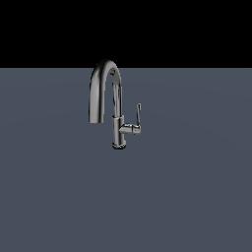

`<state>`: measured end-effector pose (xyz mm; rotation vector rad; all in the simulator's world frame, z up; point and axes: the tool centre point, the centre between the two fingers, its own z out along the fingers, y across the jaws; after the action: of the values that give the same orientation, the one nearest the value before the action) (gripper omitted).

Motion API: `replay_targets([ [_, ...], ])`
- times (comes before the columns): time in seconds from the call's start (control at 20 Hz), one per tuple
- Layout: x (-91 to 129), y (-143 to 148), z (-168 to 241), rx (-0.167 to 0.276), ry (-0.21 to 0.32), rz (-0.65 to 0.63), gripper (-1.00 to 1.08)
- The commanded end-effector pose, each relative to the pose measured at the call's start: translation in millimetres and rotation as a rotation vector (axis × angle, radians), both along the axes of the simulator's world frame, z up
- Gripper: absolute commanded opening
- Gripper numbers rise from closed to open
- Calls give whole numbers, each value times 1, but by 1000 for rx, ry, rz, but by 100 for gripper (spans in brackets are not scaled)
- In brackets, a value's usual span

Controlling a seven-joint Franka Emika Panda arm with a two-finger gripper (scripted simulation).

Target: Turn on the faucet by rotating a designated handle.

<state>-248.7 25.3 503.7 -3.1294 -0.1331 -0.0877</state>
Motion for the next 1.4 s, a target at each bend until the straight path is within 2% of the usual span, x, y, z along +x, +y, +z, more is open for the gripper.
replay_targets([
  [0.0, 0, 0, 0, 0, 0, 0, -100],
  [0.35, 7, 0, -1, 19, 17, -20, -100],
  [0.65, 25, -1, -4, 66, 58, -69, -100],
  [0.9, 48, -3, -9, 129, 113, -135, -100],
  [1.35, 101, -12, -26, 282, 245, -292, -100],
])
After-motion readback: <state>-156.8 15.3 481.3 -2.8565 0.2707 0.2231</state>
